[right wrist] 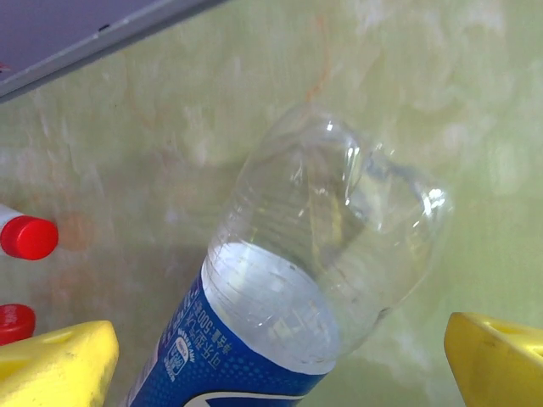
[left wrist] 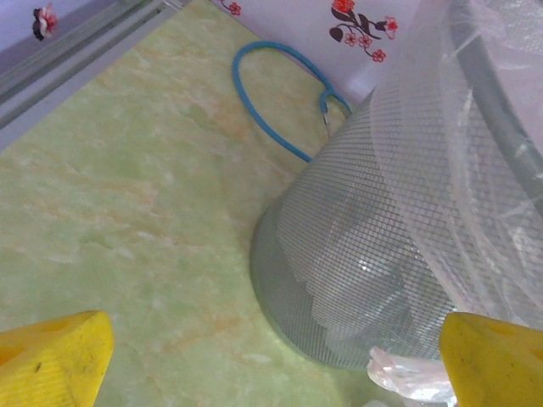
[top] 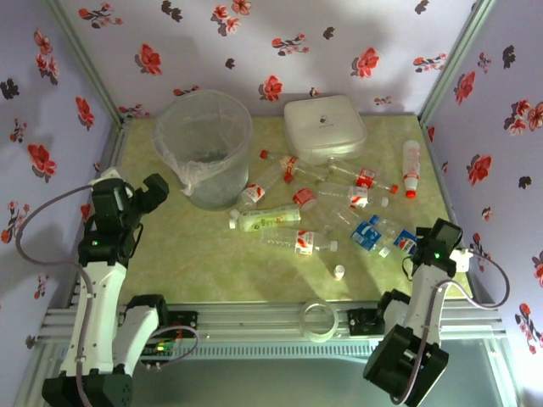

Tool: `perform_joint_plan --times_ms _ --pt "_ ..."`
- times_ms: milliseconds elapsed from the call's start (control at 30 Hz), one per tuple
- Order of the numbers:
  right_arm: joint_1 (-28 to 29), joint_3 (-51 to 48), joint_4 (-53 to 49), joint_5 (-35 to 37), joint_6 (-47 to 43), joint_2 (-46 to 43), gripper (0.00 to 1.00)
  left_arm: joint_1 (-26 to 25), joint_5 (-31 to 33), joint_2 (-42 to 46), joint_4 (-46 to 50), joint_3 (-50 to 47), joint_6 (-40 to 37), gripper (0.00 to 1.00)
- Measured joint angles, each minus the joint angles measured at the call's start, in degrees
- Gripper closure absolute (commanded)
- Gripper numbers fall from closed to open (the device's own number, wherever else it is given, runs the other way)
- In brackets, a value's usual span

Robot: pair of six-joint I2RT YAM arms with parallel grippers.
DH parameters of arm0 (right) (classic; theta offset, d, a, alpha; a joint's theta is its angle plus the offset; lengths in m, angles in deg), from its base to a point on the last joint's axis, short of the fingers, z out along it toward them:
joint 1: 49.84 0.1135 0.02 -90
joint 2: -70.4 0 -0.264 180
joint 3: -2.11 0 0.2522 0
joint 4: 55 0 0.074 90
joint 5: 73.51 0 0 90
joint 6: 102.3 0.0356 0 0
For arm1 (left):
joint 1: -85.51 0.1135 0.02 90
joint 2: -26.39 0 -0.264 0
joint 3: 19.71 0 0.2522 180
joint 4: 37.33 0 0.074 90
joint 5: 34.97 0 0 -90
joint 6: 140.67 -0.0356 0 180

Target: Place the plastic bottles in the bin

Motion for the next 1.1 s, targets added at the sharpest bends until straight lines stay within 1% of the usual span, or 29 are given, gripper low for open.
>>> perform_joint_plan --times_ms 167,300,400,467,600,700,833,967,1100 --pt "-1.0 -0.8 6.5 -2.2 2.4 4.6 0.02 0.0 -1.3 -0.6 1.0 0.5 -0.1 0.03" --pt "-3.9 -2.6 12.0 -2.5 2.4 12.3 0.01 0.0 -2.1 -1.0 1.3 0.6 0.0 0.03" --pt "-5.0 -1.1 11.7 -3.3 1.6 15.2 0.03 0.0 -2.1 -1.0 1.3 0.6 0.1 0.04" --pt "-5.7 0.1 10.9 -3.9 0.9 17.5 0.05 0.0 -2.4 -1.0 1.2 0.6 0.4 0.04" --pt "-7.7 1.9 8.8 -5.9 -0.4 20.7 0.17 0.0 -3.0 -1.0 1.2 0.6 1.2 0.05" --pt "-8.8 2.1 7.7 -7.1 -1.5 20.5 0.23 0.0 -3.3 -0.9 1.2 0.6 1.4 0.05" --pt "-8.9 2.2 8.1 -6.8 -4.0 17.9 0.32 0.0 -3.5 -0.9 1.2 0.6 1.5 0.05" --pt "-9.2 5.6 8.1 -5.5 -7.8 13.4 0.34 0.0 -3.6 -1.0 0.3 0.5 1.8 0.05" --pt "-9.2 10.8 6.5 -4.7 -11.0 6.8 0.37 0.0 -3.6 -1.3 -0.6 0.5 1.9 0.06"
